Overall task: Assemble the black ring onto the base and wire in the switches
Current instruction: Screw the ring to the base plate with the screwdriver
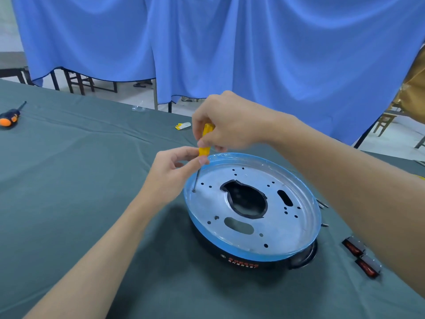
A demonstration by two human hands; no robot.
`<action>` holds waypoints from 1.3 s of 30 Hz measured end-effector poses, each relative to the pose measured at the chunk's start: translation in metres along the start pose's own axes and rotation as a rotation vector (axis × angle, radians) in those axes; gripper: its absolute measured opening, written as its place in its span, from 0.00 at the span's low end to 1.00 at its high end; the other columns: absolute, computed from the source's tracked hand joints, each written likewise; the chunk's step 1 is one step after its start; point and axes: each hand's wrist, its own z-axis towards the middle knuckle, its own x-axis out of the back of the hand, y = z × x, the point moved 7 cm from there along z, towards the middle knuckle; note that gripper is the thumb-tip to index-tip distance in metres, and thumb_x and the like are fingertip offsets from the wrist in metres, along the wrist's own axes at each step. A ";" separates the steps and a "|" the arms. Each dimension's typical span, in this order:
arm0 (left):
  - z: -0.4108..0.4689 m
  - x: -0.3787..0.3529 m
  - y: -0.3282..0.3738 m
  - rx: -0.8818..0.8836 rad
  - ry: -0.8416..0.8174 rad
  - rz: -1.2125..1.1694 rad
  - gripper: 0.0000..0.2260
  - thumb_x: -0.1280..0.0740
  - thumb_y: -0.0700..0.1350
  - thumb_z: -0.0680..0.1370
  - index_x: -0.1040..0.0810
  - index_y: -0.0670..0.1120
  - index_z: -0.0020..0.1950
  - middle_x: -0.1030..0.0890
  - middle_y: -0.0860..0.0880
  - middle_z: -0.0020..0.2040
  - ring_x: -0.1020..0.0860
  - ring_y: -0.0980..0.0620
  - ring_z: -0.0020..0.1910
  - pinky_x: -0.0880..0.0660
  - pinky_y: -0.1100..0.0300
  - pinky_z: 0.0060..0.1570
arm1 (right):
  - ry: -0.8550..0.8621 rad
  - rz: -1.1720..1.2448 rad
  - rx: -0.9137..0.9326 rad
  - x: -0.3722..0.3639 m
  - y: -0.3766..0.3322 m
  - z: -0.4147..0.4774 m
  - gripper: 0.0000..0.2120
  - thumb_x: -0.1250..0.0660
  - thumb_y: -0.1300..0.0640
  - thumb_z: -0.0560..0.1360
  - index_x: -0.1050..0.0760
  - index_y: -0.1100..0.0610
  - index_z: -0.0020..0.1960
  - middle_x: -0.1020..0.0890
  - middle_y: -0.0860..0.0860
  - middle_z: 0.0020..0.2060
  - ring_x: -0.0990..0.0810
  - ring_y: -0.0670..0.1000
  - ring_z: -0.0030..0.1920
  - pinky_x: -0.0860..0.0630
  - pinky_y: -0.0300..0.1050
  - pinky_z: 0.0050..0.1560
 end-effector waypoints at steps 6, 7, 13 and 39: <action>0.000 0.001 0.001 -0.029 0.084 0.083 0.07 0.27 0.51 0.68 0.18 0.51 0.43 0.18 0.57 0.39 0.22 0.57 0.40 0.27 0.45 0.54 | -0.009 -0.011 0.004 -0.007 -0.002 -0.001 0.13 0.36 0.47 0.77 0.26 0.54 0.37 0.25 0.47 0.27 0.27 0.42 0.29 0.27 0.45 0.35; 0.001 0.002 0.000 -0.025 0.080 0.063 0.05 0.27 0.50 0.69 0.17 0.51 0.43 0.17 0.57 0.38 0.22 0.57 0.40 0.26 0.44 0.54 | -0.006 0.034 0.012 -0.004 -0.001 -0.001 0.10 0.33 0.48 0.75 0.24 0.53 0.40 0.24 0.46 0.28 0.26 0.42 0.28 0.26 0.44 0.36; 0.001 0.004 0.002 -0.038 0.100 0.078 0.04 0.26 0.51 0.68 0.17 0.54 0.41 0.17 0.59 0.38 0.22 0.59 0.39 0.27 0.43 0.54 | 0.060 -0.037 -0.010 -0.007 -0.002 0.004 0.17 0.36 0.44 0.76 0.33 0.52 0.34 0.29 0.50 0.31 0.32 0.48 0.35 0.34 0.45 0.37; 0.000 0.006 0.002 -0.034 0.098 0.078 0.02 0.26 0.51 0.69 0.15 0.56 0.40 0.16 0.59 0.37 0.21 0.59 0.37 0.27 0.40 0.56 | 0.044 0.024 -0.008 0.004 0.000 -0.004 0.12 0.32 0.48 0.75 0.23 0.55 0.40 0.26 0.48 0.28 0.30 0.45 0.31 0.31 0.44 0.33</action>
